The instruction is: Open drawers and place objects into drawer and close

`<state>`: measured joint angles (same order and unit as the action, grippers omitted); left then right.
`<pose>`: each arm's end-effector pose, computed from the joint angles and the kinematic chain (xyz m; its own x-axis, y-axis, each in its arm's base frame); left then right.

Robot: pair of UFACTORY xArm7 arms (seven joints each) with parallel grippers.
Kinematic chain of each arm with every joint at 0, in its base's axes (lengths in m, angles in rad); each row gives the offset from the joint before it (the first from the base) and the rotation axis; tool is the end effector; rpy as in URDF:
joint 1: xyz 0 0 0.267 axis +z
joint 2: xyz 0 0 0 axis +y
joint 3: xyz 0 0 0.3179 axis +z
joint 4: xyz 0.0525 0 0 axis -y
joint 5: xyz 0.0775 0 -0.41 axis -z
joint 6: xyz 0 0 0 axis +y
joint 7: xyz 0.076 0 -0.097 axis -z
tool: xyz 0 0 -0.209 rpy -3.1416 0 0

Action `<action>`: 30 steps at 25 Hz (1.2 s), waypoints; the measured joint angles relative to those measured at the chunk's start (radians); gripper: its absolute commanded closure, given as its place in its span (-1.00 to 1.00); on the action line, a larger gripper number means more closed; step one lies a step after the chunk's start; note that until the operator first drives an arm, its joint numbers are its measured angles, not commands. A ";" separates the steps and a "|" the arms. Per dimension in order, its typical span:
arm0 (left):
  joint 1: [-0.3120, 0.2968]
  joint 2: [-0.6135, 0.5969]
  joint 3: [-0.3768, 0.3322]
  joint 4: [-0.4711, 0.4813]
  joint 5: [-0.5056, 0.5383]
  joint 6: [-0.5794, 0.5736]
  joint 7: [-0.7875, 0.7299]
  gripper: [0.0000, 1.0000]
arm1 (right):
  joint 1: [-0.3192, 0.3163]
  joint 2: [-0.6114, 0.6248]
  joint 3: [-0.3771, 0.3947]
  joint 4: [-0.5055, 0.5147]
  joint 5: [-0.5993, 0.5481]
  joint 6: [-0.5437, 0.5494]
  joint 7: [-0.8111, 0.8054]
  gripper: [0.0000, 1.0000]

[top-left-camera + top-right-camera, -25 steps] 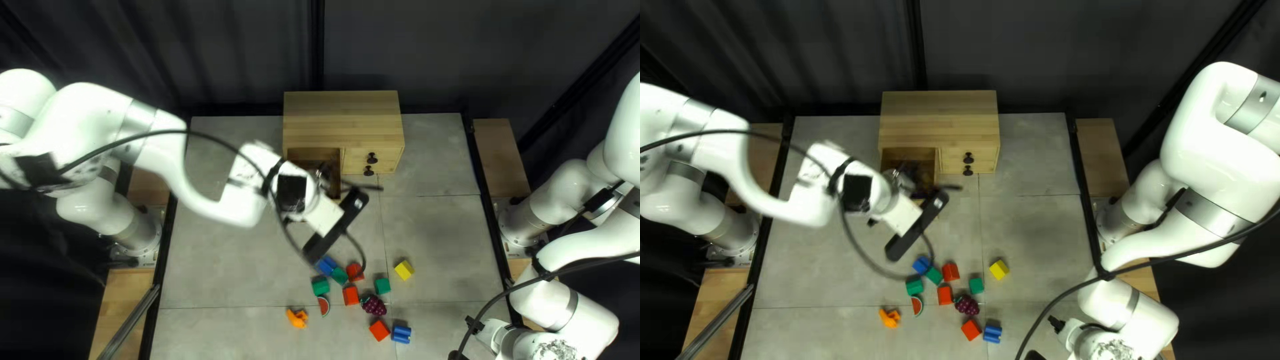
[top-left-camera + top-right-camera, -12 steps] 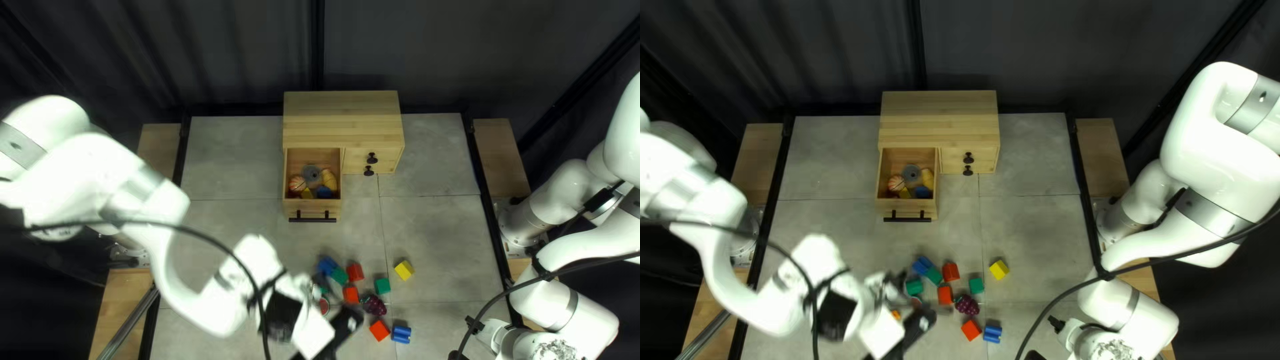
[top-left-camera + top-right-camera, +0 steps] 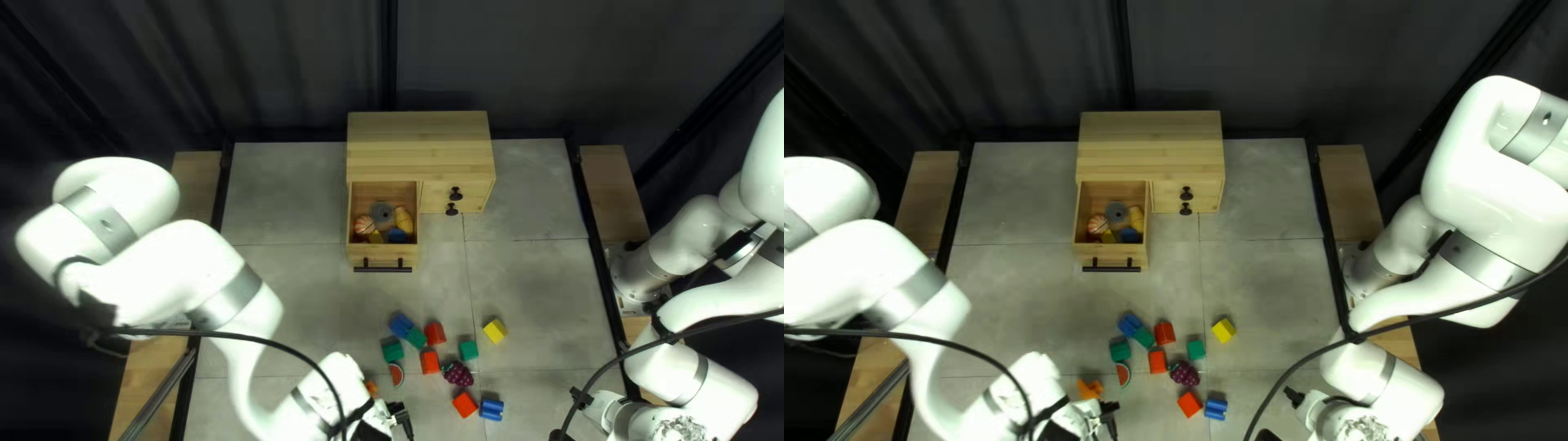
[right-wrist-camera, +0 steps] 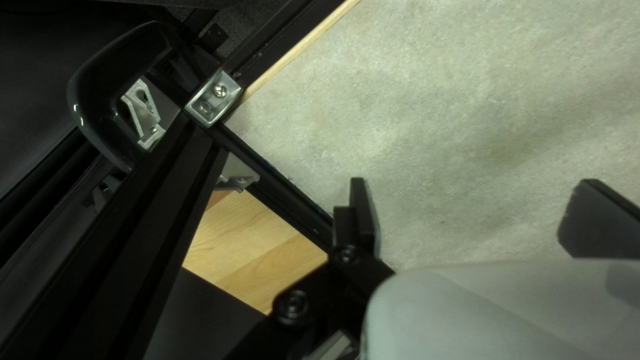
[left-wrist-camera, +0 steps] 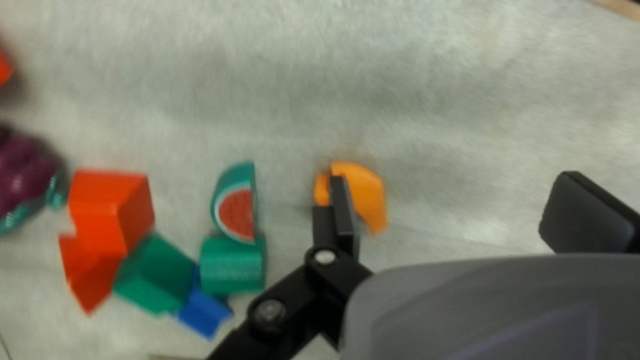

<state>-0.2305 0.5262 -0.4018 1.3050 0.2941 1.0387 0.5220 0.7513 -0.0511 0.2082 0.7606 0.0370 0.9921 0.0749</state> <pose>0.4729 -0.3003 -0.0181 0.2520 -0.9495 -0.1870 -0.9586 -0.2714 0.0861 0.2289 0.3362 0.0461 0.6412 0.7457 -0.1813 0.7579 -0.6524 -0.0027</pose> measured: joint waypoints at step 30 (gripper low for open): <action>0.073 -0.031 0.003 -0.139 -0.048 -0.193 -0.003 -0.89 | 0.000 0.000 0.000 0.000 0.000 0.000 0.000 -1.00</action>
<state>-0.1577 0.4950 -0.3990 1.1662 0.2463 0.8458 0.5190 0.7513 -0.0511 0.2082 0.7606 0.0370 0.9921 0.0749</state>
